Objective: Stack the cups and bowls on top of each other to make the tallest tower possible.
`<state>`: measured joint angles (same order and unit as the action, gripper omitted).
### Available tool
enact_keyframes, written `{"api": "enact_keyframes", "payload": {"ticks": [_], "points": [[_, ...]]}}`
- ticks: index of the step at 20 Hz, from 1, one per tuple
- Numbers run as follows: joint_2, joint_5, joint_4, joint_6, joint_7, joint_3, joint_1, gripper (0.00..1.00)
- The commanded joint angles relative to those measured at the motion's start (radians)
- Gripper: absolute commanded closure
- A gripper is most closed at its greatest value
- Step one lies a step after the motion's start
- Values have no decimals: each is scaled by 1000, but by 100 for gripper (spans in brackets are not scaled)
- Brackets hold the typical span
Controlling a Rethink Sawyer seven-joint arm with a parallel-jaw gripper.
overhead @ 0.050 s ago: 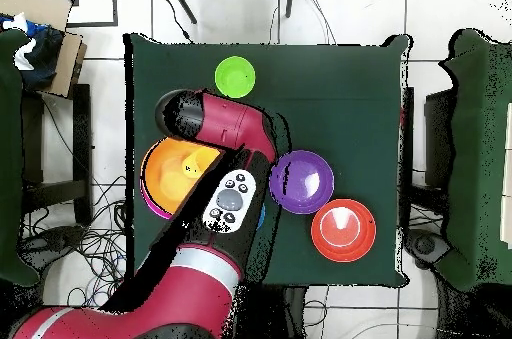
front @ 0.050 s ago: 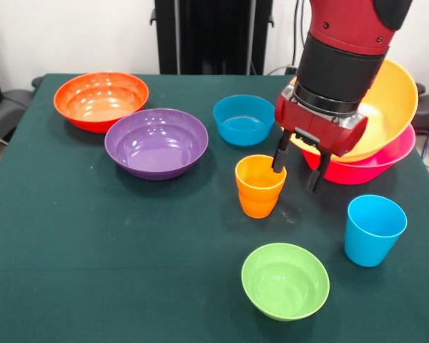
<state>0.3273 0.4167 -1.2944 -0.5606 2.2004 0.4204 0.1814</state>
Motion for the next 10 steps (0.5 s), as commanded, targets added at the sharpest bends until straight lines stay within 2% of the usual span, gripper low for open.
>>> {"api": "enact_keyframes", "payload": {"ticks": [1, 10], "points": [[-61, -31, -72, -53, 166, -43, -1, 0], [-71, -31, -76, -28, 159, -34, -5, 0]]}}
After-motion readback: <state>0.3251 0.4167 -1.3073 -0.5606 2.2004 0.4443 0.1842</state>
